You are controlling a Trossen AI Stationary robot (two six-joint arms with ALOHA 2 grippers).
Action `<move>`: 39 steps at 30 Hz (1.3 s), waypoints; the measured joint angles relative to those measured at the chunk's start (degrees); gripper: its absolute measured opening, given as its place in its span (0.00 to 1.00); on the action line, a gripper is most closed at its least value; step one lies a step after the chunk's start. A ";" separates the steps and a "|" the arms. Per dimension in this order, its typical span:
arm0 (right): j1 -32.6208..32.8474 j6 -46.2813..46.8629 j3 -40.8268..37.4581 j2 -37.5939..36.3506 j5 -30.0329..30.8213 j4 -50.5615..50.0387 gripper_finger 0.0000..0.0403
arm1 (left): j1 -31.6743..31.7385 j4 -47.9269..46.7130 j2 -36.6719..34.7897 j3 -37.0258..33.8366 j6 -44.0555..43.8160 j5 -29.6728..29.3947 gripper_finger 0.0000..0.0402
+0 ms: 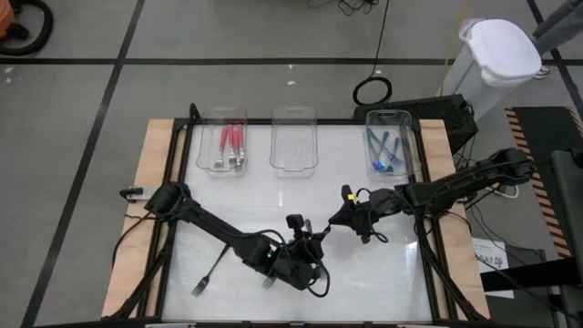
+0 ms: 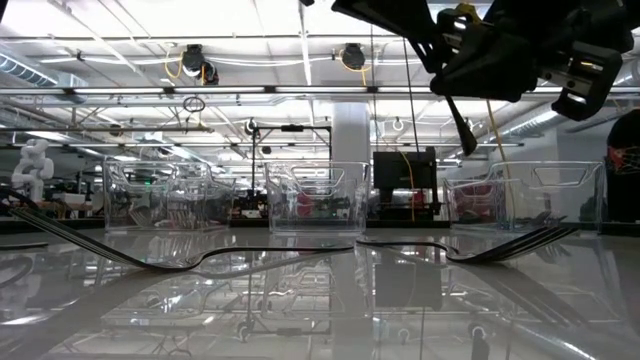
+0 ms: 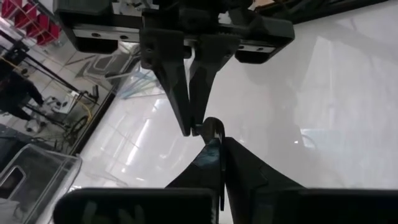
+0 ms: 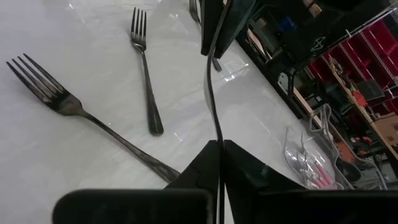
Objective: Sort silverware by color (type)
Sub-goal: Put the black fork into the middle transparent bin
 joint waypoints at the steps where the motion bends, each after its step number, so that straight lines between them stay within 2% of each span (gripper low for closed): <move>1: 0.00 0.01 0.00 0.00 0.03 0.03 0.04 | 0.00 0.00 0.00 0.00 0.00 -0.04 0.03; 6: 0.00 3.45 0.00 -0.02 0.45 0.00 0.14 | -0.14 -0.36 0.00 0.00 0.47 -0.33 0.01; 10: 0.00 8.41 0.00 -0.02 2.62 0.01 0.26 | -0.93 -2.39 0.00 0.00 2.15 -3.49 0.01; 15: 0.00 14.90 0.00 -0.03 10.62 0.13 0.38 | -3.20 -5.57 0.02 0.00 7.58 -10.12 0.01; 19: -0.02 20.60 0.57 -0.64 16.17 -0.42 0.43 | -5.43 -6.75 0.04 0.00 14.59 -14.08 0.01; 23: -0.07 26.87 1.83 -2.09 16.74 -0.40 0.46 | -6.99 -7.87 0.04 0.00 19.78 -17.53 0.00; 28: -0.07 35.77 2.62 -4.88 16.74 -1.72 0.48 | -8.32 -10.99 0.04 0.00 21.05 -19.79 0.00; 34: -0.11 48.21 2.62 -8.55 18.73 -6.71 0.48 | -9.82 -12.59 0.04 0.00 16.49 -21.81 0.00; 39: -0.15 54.16 2.57 -9.79 19.77 -11.20 0.48 | -12.00 -12.44 0.04 0.00 13.65 -24.50 0.00</move>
